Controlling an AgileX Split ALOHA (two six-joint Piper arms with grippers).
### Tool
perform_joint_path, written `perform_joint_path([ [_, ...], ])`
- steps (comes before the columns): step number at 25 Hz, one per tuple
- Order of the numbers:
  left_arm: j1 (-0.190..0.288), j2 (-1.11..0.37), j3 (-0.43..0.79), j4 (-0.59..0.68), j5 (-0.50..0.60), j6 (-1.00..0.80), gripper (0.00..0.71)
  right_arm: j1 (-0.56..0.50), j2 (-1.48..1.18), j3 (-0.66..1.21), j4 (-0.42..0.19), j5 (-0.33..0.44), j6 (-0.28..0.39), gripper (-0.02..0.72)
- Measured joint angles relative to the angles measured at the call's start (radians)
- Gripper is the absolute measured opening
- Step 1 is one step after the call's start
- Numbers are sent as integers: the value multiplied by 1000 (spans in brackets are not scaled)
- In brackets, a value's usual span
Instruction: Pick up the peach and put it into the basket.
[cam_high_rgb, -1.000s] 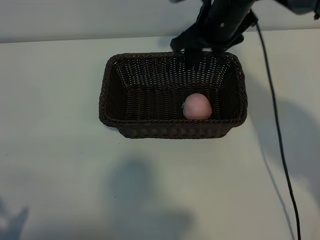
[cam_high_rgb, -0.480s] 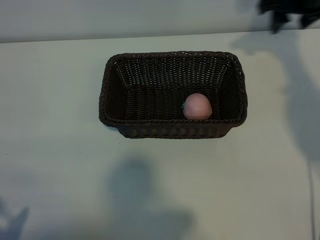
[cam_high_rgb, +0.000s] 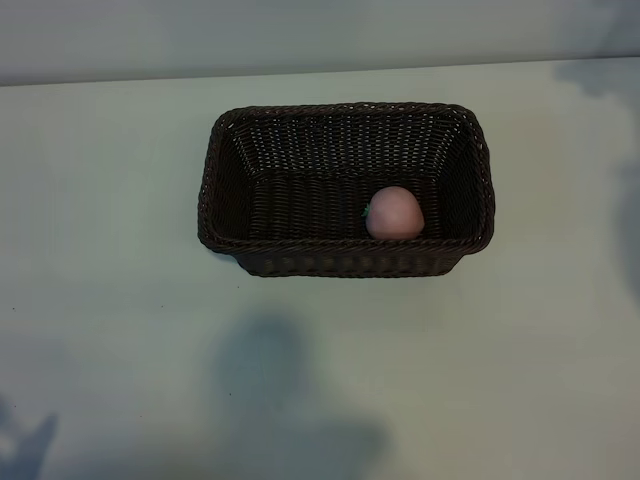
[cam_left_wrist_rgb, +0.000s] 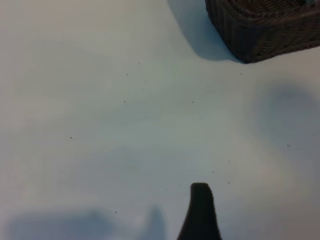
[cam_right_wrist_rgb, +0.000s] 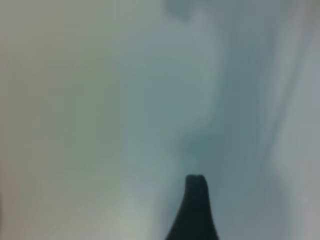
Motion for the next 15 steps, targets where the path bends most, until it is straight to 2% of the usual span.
perform_joint_path([
  [4,0,0,0,0,0,0,579,0,-123,58,0,-2,-5,573],
  [15,0,0,0,0,0,0,579,0,-602,369,0,2,-3,570],
])
